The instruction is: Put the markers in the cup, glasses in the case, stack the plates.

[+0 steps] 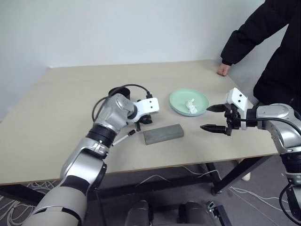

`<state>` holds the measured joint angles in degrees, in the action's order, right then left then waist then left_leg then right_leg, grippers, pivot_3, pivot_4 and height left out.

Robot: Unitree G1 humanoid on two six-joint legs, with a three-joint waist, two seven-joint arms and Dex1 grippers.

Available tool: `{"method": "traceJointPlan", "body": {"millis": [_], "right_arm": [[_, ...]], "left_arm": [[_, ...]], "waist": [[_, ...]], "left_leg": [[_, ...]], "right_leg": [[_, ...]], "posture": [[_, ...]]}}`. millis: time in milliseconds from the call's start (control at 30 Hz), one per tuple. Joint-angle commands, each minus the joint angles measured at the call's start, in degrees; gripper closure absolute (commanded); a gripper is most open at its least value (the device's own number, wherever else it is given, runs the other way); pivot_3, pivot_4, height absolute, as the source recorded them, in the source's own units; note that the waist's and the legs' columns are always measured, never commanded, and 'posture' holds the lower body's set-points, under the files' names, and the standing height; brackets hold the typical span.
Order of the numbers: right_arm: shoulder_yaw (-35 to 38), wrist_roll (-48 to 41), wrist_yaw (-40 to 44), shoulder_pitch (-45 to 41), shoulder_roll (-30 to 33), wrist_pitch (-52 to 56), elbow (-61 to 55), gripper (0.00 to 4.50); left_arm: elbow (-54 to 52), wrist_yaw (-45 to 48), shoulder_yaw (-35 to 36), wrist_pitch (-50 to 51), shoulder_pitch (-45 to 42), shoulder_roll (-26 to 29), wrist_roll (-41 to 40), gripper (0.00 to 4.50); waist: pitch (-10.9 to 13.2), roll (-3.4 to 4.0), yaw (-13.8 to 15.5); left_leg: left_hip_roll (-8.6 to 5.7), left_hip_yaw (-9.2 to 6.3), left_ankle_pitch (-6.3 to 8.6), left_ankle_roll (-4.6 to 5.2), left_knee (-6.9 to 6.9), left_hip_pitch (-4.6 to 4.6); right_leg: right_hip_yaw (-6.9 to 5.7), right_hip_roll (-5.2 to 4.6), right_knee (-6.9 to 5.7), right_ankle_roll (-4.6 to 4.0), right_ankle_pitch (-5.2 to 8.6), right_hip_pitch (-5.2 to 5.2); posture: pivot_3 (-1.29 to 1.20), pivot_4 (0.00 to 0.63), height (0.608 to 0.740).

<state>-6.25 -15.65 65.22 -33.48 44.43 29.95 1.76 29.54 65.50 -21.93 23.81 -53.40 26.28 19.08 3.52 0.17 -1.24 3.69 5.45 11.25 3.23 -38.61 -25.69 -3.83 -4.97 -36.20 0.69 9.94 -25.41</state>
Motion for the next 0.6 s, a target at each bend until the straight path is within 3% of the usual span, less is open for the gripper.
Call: {"method": "traceJointPlan", "body": {"millis": [33,233,400,600], "right_arm": [[0.9,-0.3,0.4,-1.7,0.2,-0.9,-0.1,0.00],[0.7,-0.2,0.6,-1.6,0.1,-1.1,0.3,0.00],[0.1,0.0,0.8,-2.5,-0.4,-1.5,1.2,0.00],[-0.1,-0.1,0.8,-2.3,-0.6,-1.6,1.0,0.00]], "left_arm": [[-7.1,3.0,2.1,5.6,1.5,3.7,-2.3,2.19],[-16.2,5.6,2.2,14.8,5.9,8.7,-5.0,0.04],[-20.5,5.5,0.7,22.4,8.7,10.6,-5.8,0.04],[-19.8,3.9,-1.4,24.0,9.8,11.5,-5.8,0.04]], "waist": [[0.0,0.00,0.0],[0.0,0.00,0.1],[0.0,0.00,0.1],[0.0,0.00,0.1]], "left_leg": [[0.00,0.01,0.00,0.00,0.00,0.00],[0.01,-0.01,0.00,-0.01,0.00,0.00],[0.01,-0.01,0.00,-0.01,-0.04,0.01],[0.03,-0.02,0.00,-0.01,-0.03,0.04]], "right_leg": [[0.00,0.00,0.01,0.00,0.00,0.00],[-0.01,0.00,0.00,0.00,0.00,-0.01],[-0.01,-0.01,0.03,0.00,0.00,-0.02],[-0.02,0.00,-0.01,-0.01,-0.01,-0.03]], "posture": [[0.00,0.000,0.740],[0.00,0.000,0.740],[0.00,0.000,0.740],[0.00,0.000,0.740]]}}
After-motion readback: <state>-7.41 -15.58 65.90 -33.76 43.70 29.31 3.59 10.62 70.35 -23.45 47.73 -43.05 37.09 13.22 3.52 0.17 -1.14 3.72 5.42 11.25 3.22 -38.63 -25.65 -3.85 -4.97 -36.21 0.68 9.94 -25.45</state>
